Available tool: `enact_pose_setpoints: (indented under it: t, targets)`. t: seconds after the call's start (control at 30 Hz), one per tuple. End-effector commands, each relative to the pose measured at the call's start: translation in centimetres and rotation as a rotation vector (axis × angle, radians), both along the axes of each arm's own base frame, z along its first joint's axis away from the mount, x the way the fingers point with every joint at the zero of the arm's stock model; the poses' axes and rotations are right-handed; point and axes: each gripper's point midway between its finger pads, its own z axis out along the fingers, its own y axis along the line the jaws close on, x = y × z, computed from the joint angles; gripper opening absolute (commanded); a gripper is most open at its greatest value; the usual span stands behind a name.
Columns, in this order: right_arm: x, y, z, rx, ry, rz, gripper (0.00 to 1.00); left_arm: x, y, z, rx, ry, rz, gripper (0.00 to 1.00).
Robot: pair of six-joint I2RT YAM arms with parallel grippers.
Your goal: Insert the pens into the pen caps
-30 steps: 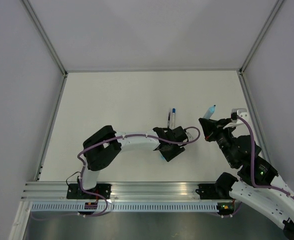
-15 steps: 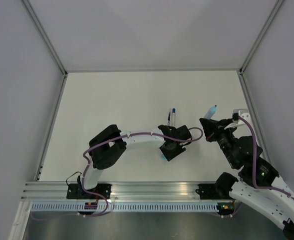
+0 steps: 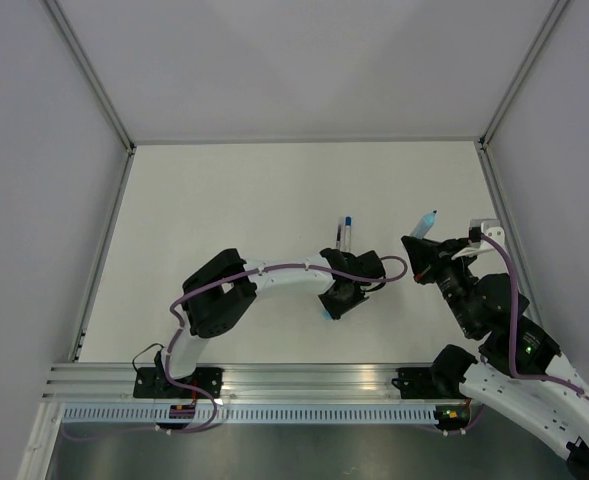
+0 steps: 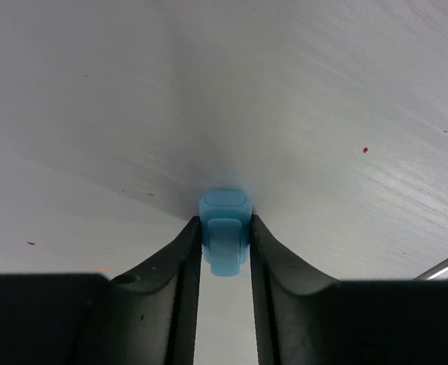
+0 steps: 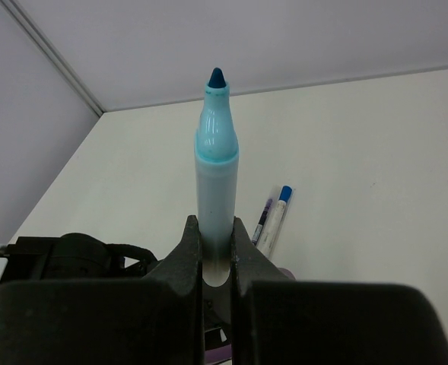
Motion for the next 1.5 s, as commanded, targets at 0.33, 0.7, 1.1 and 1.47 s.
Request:
enact_pose_setpoints:
  t: [0.33, 0.7, 1.1, 1.47]
  targets:
    - [0.3, 3.5, 0.0, 0.035, -0.022, 0.132, 0.00, 1.8, -0.3, 1.5, -0.082, -0.121, 0.133, 0.02]
    - [1.0, 7.2, -2.4, -0.008, 0.045, 0.243, 0.00, 6.2, 2.7, 12.9, -0.550, -0.231, 0.551, 0.02]
    - [0.6, 10.8, -4.3, -0.028, 0.075, 0.405, 0.00, 7.6, 10.8, 25.9, -0.897, -0.475, 0.786, 0.02]
    - [-3.7, 16.8, -5.2, -0.063, 0.074, 0.835, 0.00, 4.2, 9.8, 32.1, -1.221, -0.428, 0.593, 0.02]
